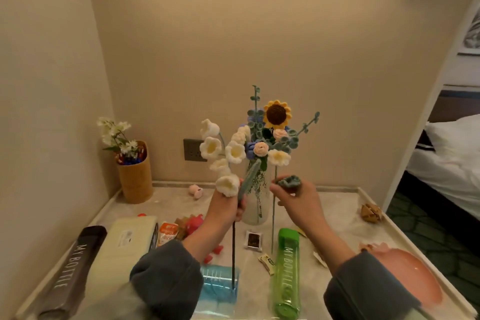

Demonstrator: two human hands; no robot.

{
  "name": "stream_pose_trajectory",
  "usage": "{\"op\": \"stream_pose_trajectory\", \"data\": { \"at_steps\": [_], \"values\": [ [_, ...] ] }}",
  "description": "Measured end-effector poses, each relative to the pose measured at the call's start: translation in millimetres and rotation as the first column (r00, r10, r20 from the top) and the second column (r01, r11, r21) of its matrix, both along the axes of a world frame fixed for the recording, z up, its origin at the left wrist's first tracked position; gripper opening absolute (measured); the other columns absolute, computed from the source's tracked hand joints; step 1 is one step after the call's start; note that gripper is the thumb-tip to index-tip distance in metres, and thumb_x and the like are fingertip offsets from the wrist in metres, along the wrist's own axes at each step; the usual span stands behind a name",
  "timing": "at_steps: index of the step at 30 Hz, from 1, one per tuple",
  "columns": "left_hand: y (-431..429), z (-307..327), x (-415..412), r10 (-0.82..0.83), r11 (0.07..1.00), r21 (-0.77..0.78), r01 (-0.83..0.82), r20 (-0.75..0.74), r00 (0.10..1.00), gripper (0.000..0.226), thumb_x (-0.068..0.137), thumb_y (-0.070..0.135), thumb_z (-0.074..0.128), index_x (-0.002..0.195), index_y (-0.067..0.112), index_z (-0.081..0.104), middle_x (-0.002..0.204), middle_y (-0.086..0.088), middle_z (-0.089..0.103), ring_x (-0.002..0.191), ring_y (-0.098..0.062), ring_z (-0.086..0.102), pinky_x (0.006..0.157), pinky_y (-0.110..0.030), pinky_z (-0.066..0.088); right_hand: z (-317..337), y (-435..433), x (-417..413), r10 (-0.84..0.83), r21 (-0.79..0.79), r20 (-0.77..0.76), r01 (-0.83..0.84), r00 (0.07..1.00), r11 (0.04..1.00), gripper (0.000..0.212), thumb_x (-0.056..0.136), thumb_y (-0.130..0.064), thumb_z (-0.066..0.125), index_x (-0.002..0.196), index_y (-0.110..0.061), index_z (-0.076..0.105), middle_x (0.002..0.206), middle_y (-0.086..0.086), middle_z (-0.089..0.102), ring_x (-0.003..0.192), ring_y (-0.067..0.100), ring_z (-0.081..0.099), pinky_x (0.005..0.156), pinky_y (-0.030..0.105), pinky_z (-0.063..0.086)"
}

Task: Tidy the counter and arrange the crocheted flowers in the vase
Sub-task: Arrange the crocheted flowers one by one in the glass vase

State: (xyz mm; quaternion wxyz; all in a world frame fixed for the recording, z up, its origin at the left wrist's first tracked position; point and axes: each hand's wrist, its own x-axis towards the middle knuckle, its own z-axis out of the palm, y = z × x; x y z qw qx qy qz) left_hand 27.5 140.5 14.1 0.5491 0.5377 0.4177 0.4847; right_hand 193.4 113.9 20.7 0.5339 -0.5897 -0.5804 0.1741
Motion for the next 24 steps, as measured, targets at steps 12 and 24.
{"op": "stream_pose_trajectory", "data": {
  "at_steps": [12, 24],
  "values": [
    [79.6, 35.8, 19.9, -0.013, 0.998, -0.06, 0.026, 0.214, 0.977, 0.019, 0.102, 0.028, 0.041, 0.095, 0.019, 0.057, 0.085, -0.009, 0.067, 0.061, -0.018, 0.063, 0.048, -0.029, 0.054, 61.4, 62.5, -4.2, -0.009, 0.298, -0.148, 0.054, 0.989, 0.953, 0.004, 0.086, -0.019, 0.072, 0.083, -0.022, 0.071, 0.078, -0.001, 0.072, 0.078, 0.02, 0.07, 0.073, 0.053, 0.057],
    [146.3, 42.1, 27.1, -0.126, 0.975, -0.165, 0.148, 0.14, 0.982, 0.034, 0.102, 0.029, 0.034, 0.124, 0.01, 0.051, 0.081, -0.011, 0.067, 0.075, -0.024, 0.066, 0.068, -0.031, 0.046, 80.1, 91.8, -29.2, -0.145, 0.52, -0.016, 0.132, 0.989, 0.844, 0.009, 0.085, -0.014, 0.073, 0.093, -0.016, 0.07, 0.089, -0.005, 0.071, 0.086, 0.009, 0.068, 0.078, 0.032, 0.056]
  ]
}}
